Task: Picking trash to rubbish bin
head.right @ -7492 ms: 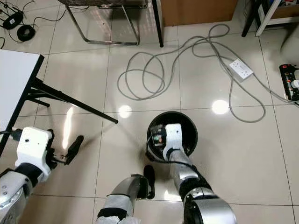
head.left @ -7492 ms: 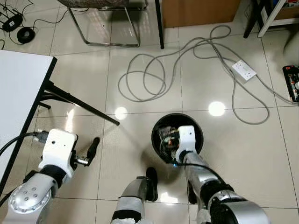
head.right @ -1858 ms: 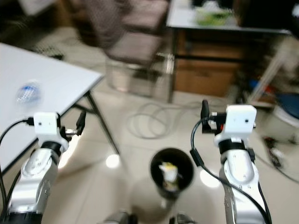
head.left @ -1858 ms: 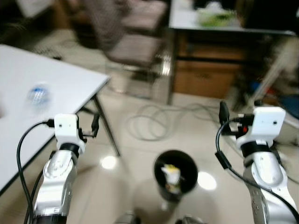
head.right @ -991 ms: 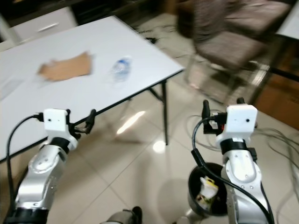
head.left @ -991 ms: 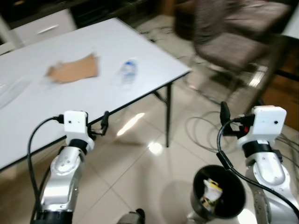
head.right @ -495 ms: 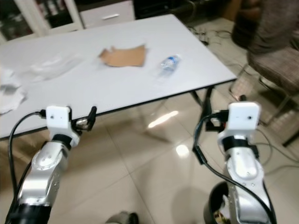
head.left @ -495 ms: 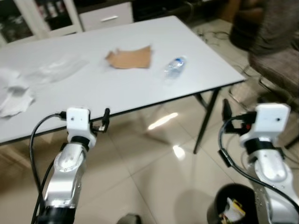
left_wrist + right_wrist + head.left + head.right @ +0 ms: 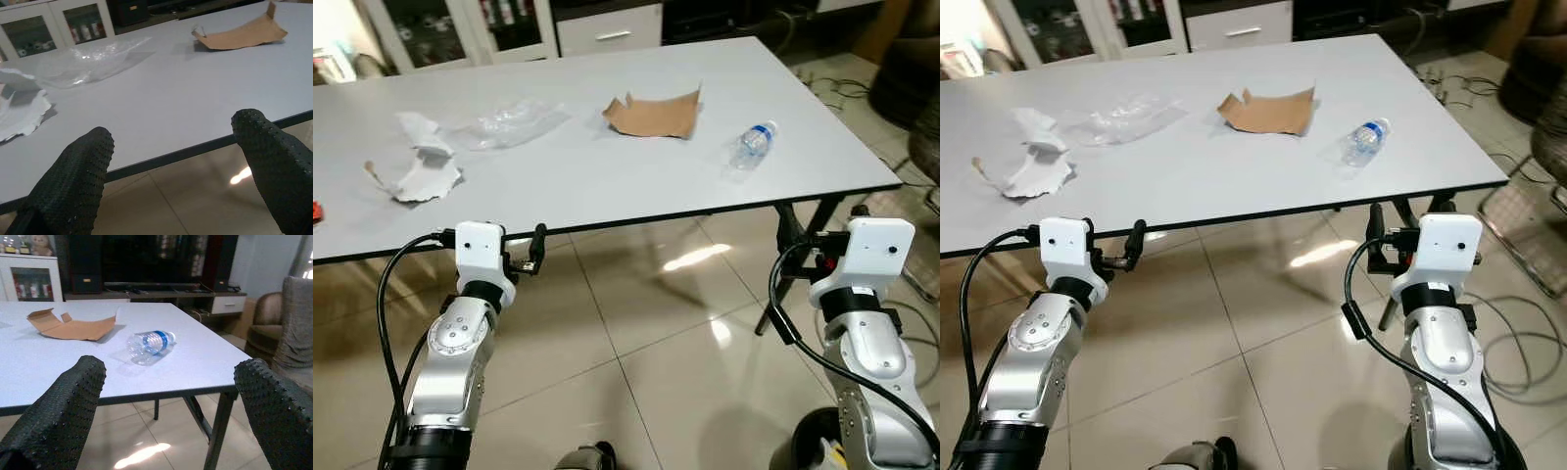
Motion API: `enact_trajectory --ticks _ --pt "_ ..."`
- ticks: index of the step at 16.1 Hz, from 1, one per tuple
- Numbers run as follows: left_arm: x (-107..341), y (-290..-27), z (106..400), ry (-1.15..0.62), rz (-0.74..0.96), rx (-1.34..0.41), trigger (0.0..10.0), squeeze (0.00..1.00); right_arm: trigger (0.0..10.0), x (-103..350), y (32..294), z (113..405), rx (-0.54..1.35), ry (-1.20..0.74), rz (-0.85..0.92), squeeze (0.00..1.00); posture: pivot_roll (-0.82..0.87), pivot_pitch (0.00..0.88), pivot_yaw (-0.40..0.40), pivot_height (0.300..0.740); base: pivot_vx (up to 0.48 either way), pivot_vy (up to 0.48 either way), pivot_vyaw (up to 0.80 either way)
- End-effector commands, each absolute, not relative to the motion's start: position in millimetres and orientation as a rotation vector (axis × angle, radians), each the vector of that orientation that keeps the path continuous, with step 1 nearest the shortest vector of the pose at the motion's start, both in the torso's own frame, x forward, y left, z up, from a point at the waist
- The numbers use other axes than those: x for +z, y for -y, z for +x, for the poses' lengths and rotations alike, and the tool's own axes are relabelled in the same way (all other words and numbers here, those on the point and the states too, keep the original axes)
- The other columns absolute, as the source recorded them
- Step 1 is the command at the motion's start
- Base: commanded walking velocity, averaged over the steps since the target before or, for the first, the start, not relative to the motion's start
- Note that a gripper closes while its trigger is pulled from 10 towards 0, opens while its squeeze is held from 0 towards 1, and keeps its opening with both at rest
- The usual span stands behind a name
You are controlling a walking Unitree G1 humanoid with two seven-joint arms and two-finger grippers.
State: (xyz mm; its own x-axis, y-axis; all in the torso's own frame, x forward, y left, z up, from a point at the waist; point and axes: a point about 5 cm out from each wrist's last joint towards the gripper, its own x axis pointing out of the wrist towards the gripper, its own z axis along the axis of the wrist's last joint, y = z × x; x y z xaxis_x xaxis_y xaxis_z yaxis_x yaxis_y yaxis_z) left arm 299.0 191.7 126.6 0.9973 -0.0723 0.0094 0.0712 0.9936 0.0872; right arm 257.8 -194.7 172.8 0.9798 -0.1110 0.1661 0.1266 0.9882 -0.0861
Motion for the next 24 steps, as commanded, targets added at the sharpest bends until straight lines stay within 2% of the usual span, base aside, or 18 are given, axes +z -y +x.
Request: enact_trajectory --ticks 1,4,8,24 --pt "128 -192 302 0.013 0.093 -0.071 10.0 0.0 10.0 173 198 258 -0.145 0.152 -0.081 0.0 -0.1 0.12 0.076 0.74 0.0 0.0 0.0" --pt "127 -191 302 0.008 0.095 -0.08 10.0 0.0 10.0 172 198 258 -0.151 0.155 -0.074 0.0 -0.11 0.122 0.082 0.74 0.0 0.0 -0.61" --pt "129 -187 304 0.019 0.111 -0.113 10.0 0.0 10.0 173 197 258 -0.159 0.159 -0.073 0.0 -0.11 0.125 0.086 0.74 0.077 0.0 0.0" --pt "127 -180 301 0.02 0.121 -0.141 10.0 0.0 10.0 178 194 261 -0.193 0.182 -0.081 0.0 -0.11 0.144 0.086 0.74 0.48 0.0 0.0"
